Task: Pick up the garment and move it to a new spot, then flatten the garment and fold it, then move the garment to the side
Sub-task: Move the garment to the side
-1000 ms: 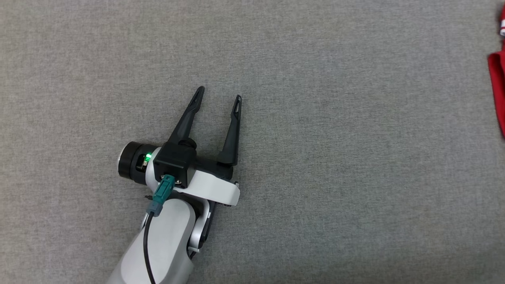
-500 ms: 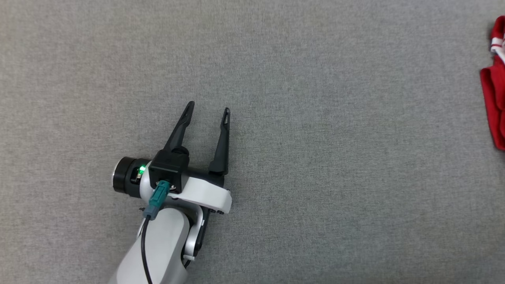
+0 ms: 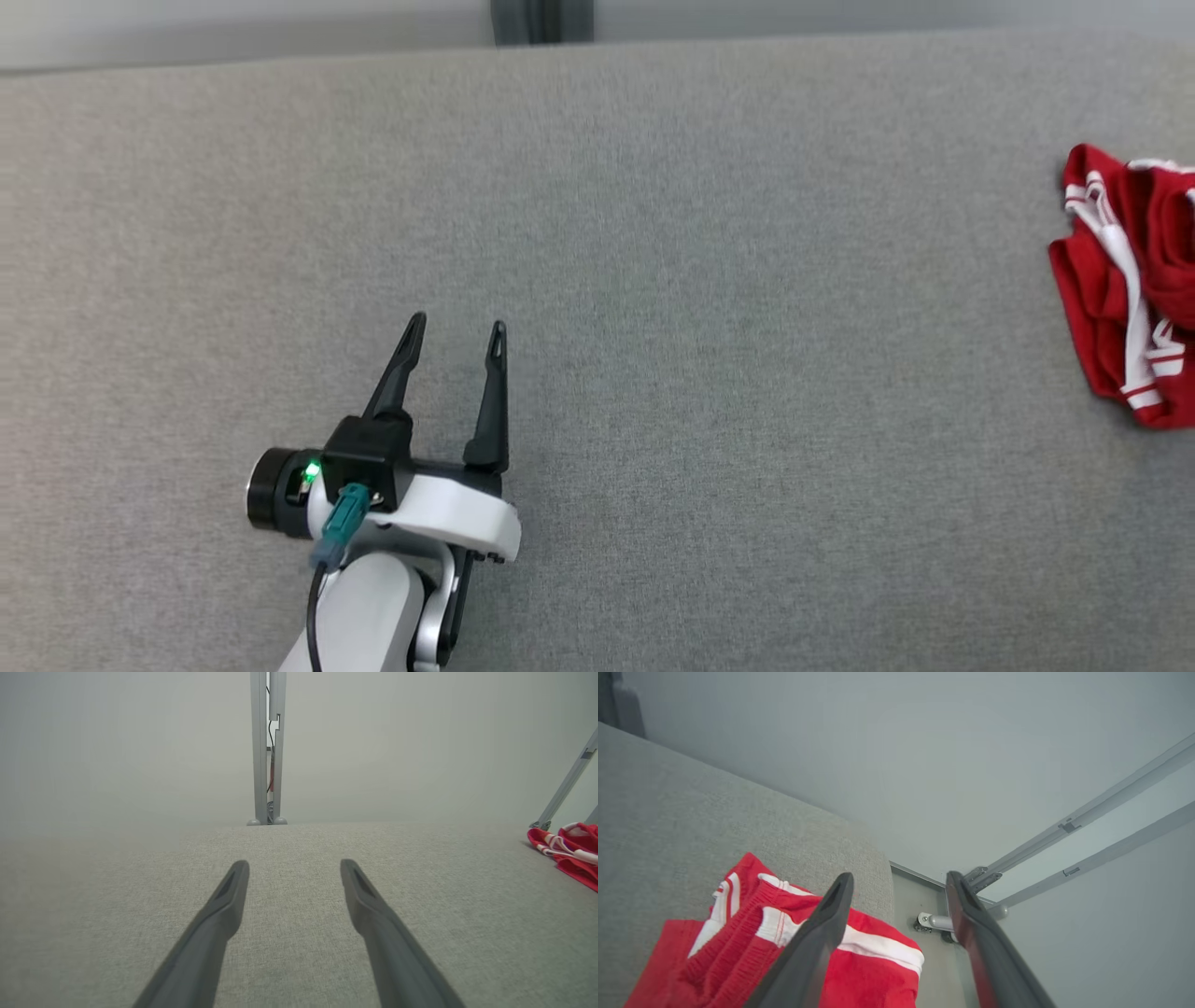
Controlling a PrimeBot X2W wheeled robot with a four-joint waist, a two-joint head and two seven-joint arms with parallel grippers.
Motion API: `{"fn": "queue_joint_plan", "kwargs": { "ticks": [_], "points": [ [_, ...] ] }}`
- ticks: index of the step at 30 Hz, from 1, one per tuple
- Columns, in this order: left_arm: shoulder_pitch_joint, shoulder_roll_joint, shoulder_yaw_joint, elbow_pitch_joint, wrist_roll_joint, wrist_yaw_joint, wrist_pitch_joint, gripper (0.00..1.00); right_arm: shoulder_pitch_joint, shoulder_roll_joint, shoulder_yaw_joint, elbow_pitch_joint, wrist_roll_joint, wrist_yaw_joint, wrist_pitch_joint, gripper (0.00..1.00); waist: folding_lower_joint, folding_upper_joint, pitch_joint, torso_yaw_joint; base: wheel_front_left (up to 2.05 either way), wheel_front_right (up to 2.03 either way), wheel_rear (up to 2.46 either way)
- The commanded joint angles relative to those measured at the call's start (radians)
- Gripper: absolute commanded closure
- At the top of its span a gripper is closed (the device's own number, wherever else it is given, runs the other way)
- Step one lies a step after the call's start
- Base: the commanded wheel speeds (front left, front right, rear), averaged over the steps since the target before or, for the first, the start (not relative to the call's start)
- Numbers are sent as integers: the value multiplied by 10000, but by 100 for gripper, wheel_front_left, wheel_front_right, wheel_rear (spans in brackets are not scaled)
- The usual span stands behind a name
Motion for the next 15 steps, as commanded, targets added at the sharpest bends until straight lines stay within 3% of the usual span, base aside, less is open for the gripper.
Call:
{"fn": "queue_joint_plan", "kwargs": {
  "ticks": [1, 4, 7, 9, 15],
  "points": [
    [158, 45, 112, -57, -55, 6, 5, 0, -192, 65, -93, -136, 14, -1, -165, 0, 0, 0, -514, 48, 0, 0, 0],
    [458, 45, 382, -160, 8, 8, 3, 0, -235, 492, -475, -650, -137, -1, -331, 0, 0, 0, -939, 40, 0, 0, 0],
    [714, 53, 738, -305, 90, -19, 5, 0, -31, 707, -1473, -2004, -454, -1, -334, 0, 0, 0, -1304, 28, 0, 0, 0],
    [874, 43, 961, -415, 144, -55, 5, 0, 559, 854, -2436, -2944, -865, -1, -329, 0, 0, 0, -1555, 47, 0, 0, 0],
    [1352, 45, 1544, -727, 251, -160, 3, 0, 3083, 2097, -5623, -5868, -2242, -1, -317, 0, 0, 0, -2222, 127, 0, 0, 0]
  ]
}}
